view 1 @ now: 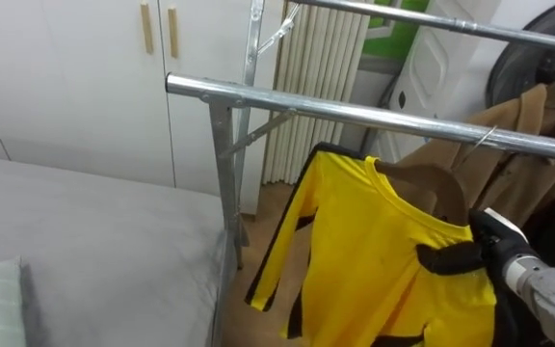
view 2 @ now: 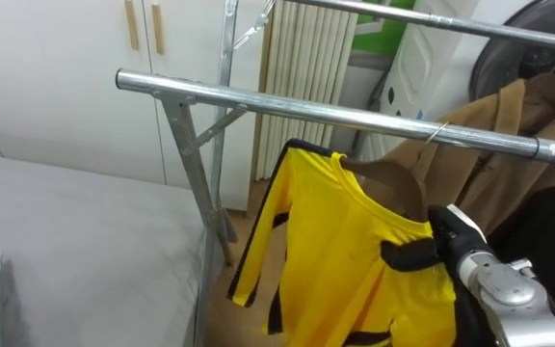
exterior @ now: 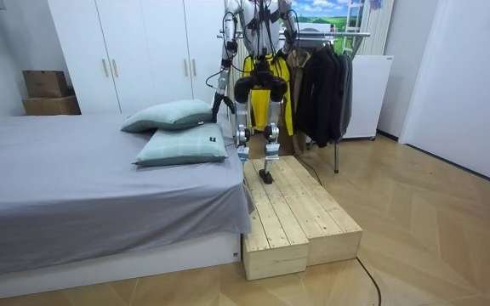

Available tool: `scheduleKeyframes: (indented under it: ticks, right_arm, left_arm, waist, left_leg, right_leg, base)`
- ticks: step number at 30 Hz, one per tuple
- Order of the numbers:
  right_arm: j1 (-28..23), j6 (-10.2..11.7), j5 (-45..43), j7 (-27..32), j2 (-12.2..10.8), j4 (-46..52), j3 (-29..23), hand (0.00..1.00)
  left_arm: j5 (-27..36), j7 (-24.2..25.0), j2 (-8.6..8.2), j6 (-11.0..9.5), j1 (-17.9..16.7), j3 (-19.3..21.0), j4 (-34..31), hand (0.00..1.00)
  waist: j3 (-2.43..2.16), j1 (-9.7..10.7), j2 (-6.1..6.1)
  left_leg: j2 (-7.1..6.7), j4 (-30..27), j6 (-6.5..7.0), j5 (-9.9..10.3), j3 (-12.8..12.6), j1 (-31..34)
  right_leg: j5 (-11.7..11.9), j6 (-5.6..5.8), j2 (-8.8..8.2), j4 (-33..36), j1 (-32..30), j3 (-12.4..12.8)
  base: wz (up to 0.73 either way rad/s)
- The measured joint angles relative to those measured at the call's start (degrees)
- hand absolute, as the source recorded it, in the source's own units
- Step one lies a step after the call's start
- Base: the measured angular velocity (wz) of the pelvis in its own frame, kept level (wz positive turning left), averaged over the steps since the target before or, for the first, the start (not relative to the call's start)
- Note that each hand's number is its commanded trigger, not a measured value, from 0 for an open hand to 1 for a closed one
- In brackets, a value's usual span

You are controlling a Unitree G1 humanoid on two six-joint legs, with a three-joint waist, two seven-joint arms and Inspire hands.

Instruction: Hang clothes

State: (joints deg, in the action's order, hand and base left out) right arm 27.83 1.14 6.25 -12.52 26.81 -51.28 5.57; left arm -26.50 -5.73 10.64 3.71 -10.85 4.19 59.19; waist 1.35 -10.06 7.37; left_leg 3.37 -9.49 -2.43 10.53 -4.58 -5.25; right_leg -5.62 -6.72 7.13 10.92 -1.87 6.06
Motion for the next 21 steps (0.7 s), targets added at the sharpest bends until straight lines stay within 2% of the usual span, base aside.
scheduleKeyframes:
  ticks: [10,15,21]
  right_arm:
    - [0.0,0.0,-0.1,0.9,0.0,0.0,0.0,0.0]
    - [0.0,-0.1,0.2,0.7,0.0,0.0,0.0,0.0]
    - [0.0,-1.4,0.2,-0.8,0.0,0.0,-0.2,0.0]
  left_arm:
    - [0.0,0.0,0.0,0.0,0.0,0.0,0.1,0.0]
    - [0.0,0.3,0.01,0.0,0.0,0.1,0.2,0.0]
    - [-0.6,2.6,0.54,0.0,0.1,0.4,0.2,0.0]
  waist:
    - [-0.01,0.0,-0.02]
    - [-0.11,0.1,0.11]
    - [-0.43,0.2,0.36]
  left_leg:
    - [0.01,0.0,0.0,0.0,-0.1,-0.4]
    - [0.0,0.0,0.0,0.0,0.1,-0.5]
    - [-0.13,-0.1,-0.01,0.0,1.1,-0.4]
  right_leg:
    - [0.0,0.01,-0.05,0.0,0.5,-0.2]
    - [-0.1,-0.08,-0.34,0.8,0.4,-1.3]
    - [-0.5,-0.05,-0.44,1.1,0.3,-1.6]
  base:
    - [0.0]
    - [0.02]
    - [0.04]
